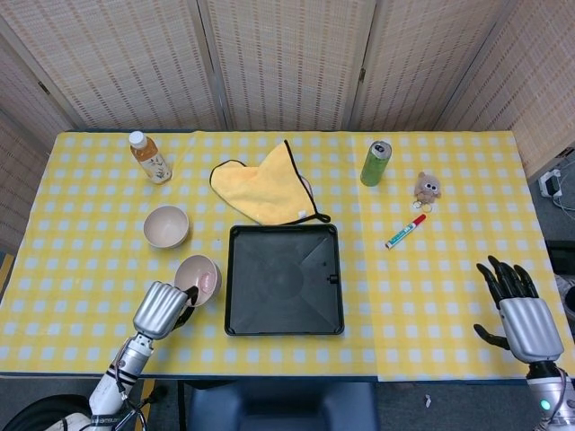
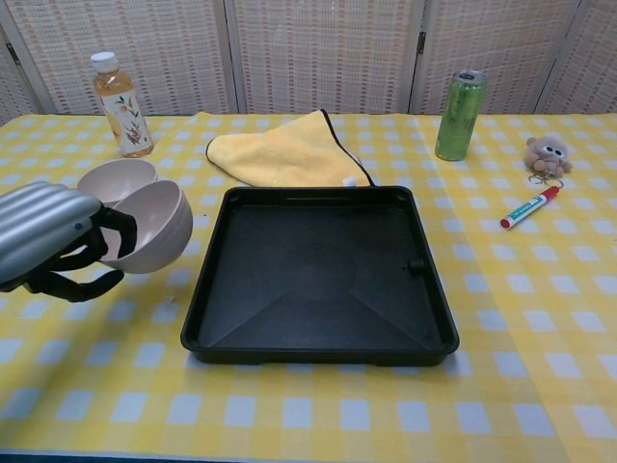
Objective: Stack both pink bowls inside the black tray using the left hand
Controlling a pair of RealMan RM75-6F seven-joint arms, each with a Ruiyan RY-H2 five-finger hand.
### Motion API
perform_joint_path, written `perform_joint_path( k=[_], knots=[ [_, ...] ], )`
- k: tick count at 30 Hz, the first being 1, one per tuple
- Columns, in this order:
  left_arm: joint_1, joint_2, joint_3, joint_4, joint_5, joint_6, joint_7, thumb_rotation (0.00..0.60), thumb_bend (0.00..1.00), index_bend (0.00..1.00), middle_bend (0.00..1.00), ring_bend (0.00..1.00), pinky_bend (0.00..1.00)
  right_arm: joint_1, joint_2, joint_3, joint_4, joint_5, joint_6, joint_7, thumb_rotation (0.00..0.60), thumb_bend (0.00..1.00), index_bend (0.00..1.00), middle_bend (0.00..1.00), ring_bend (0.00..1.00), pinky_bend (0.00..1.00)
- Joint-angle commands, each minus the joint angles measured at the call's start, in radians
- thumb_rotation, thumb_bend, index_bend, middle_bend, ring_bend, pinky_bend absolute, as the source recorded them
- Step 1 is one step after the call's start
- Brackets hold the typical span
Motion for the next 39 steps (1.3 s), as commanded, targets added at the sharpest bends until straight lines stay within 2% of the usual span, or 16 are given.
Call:
perform_joint_path(
  k=[1,6,10,19,26,34,39],
  knots=[
    [-0.037,-0.037,-0.018,-0.041,-0.007,-0.031,0.102,0.600,0.50,0.63,1.00,1.00,1.00,-0.008,0.009,-0.007,-0.004,-0.014,0.013,0.014,0.600,0.21,0.00,0.00,0.00,0.00],
    [-0.071,-0.084,-0.039,-0.051,-0.034,-0.063,0.172,0.600,0.50,0.63,1.00,1.00,1.00,-0.020,0.025,-0.017,-0.006,-0.035,0.033,0.044,0.600,0.21,0.00,0.00,0.00,0.00],
    [-0.098,-0.141,-0.057,-0.018,-0.069,-0.090,0.215,0.600,0.50,0.63,1.00,1.00,1.00,-0.027,0.037,-0.020,-0.005,-0.043,0.044,0.066,0.600,0.21,0.00,0.00,0.00,0.00],
    [-0.166,-0.274,-0.085,0.123,-0.122,-0.144,0.233,0.600,0.50,0.63,1.00,1.00,1.00,-0.046,0.061,-0.020,0.000,-0.044,0.072,0.116,0.600,0.21,0.00,0.00,0.00,0.00],
    [-0.190,-0.315,-0.091,0.195,-0.119,-0.130,0.194,0.600,0.51,0.62,1.00,1.00,1.00,-0.050,0.073,-0.014,0.005,-0.024,0.066,0.135,0.600,0.21,0.00,0.00,0.00,0.00],
    [-0.205,-0.365,-0.082,0.254,-0.075,-0.072,0.100,0.600,0.50,0.42,1.00,1.00,1.00,-0.062,0.072,-0.001,0.014,-0.022,0.096,0.157,0.600,0.21,0.00,0.00,0.00,0.00],
    [-0.204,-0.392,-0.079,0.296,-0.052,-0.027,0.077,0.600,0.49,0.35,1.00,1.00,1.00,-0.063,0.074,-0.003,0.013,-0.026,0.095,0.158,0.600,0.21,0.00,0.00,0.00,0.00]
  ],
)
